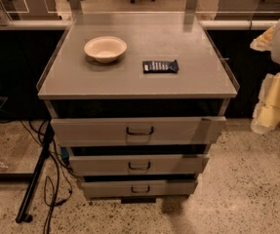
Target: Open middle drawer
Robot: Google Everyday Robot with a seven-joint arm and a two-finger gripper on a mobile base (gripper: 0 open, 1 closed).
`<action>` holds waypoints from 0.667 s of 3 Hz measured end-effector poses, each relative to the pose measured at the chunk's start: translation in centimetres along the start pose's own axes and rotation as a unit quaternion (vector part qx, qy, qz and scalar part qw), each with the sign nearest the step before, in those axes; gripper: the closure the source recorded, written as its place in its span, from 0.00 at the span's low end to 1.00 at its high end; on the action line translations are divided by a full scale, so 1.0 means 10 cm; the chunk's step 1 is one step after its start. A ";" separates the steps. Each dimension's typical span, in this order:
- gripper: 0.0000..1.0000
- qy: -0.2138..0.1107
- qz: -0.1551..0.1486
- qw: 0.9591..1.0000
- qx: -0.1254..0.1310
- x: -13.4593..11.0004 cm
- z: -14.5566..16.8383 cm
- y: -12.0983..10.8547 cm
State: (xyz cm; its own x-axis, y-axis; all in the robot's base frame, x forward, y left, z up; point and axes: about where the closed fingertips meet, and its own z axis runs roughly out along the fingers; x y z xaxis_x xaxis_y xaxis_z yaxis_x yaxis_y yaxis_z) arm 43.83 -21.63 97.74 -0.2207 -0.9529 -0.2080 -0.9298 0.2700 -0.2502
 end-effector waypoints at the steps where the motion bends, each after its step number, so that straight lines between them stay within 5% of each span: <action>1: 0.00 -0.001 0.001 1.000 0.002 -0.01 -0.01 0.00; 2: 0.00 -0.031 0.000 1.000 0.001 0.03 0.08 0.16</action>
Offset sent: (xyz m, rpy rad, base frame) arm -0.0387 0.0041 -0.0410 0.1671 -0.0275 0.0484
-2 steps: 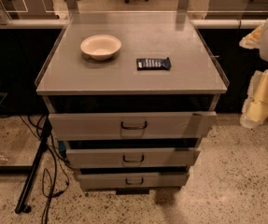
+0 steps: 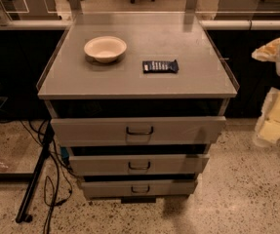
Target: Open middle drawer
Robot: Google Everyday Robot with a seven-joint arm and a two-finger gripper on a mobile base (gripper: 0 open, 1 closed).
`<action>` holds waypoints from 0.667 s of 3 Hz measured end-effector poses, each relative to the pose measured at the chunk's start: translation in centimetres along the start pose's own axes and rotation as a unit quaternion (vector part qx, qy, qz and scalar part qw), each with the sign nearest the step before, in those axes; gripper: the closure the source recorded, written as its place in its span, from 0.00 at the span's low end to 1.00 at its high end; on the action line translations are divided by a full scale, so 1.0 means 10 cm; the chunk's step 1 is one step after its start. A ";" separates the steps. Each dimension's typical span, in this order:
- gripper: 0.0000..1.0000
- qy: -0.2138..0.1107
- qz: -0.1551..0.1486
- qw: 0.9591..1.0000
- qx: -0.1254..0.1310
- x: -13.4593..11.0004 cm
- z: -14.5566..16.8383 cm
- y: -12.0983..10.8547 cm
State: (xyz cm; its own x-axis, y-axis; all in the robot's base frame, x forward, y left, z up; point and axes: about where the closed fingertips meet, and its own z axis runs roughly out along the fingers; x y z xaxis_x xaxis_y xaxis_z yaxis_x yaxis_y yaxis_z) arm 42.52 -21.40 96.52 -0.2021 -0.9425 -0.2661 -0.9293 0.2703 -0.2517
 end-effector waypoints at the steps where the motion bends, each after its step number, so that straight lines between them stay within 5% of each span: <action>1: 0.00 -0.049 0.002 0.999 -0.016 0.05 0.27 0.34; 2: 0.00 -0.089 0.013 0.996 -0.028 0.16 0.63 0.72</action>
Offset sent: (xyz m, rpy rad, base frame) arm -0.0923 0.0193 -0.1778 0.3010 0.0458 0.0081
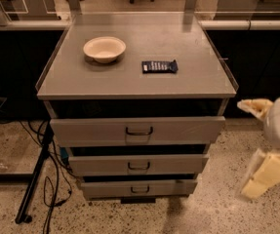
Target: Open middle drawer
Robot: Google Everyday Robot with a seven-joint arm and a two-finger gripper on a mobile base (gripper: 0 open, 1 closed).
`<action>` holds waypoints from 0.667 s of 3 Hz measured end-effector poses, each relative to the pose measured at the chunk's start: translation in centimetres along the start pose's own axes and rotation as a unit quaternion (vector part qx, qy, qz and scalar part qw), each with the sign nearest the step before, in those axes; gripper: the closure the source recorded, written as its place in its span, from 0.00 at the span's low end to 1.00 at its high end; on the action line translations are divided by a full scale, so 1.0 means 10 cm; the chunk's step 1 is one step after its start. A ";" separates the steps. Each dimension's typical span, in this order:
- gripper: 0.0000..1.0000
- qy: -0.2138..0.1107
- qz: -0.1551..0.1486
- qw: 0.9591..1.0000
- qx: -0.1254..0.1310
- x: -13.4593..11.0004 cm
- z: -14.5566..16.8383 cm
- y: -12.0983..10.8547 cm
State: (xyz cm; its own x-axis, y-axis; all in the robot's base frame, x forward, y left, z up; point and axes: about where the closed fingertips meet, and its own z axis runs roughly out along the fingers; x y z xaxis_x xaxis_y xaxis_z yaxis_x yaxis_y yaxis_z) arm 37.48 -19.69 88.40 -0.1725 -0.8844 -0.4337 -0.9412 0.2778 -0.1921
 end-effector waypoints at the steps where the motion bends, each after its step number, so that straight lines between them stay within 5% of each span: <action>1: 0.00 -0.013 0.014 1.000 -0.020 0.18 0.62 0.26; 2: 0.00 0.005 0.010 0.999 -0.034 0.14 1.20 0.31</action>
Offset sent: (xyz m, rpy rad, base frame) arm 0.0251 0.0736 -0.1852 -0.0573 0.1491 -0.0388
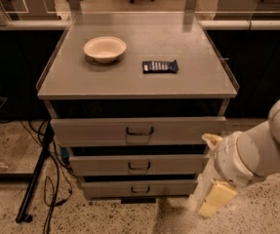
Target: Open middle drawer
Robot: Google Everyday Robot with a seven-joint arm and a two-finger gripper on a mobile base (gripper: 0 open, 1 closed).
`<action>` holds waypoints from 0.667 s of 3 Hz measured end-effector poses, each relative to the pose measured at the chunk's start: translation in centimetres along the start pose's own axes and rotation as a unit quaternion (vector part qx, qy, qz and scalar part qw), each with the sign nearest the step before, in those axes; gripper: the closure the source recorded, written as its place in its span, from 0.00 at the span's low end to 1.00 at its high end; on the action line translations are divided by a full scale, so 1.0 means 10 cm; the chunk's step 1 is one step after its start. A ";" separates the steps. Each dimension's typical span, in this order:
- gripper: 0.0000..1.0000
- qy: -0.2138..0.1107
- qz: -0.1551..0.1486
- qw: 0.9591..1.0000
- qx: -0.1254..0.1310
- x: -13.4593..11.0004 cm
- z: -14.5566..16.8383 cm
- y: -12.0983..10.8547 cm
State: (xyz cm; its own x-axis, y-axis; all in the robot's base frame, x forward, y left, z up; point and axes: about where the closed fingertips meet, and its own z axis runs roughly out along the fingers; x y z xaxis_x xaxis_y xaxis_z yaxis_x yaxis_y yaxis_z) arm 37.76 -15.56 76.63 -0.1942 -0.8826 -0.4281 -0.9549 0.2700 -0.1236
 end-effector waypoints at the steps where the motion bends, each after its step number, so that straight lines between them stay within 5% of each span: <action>1: 0.00 0.005 0.017 1.000 0.005 0.00 0.01 -0.02; 2: 0.00 0.005 0.017 1.000 0.005 0.00 0.01 -0.02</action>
Offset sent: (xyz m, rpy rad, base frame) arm 0.0025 -0.0004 -0.0022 -0.0040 0.0097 -0.0414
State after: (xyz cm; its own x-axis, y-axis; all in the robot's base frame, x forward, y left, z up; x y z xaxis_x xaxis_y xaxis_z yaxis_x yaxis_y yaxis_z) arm 37.94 -15.59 76.52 -0.2283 -0.8766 -0.4236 -0.9457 0.3031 -0.1175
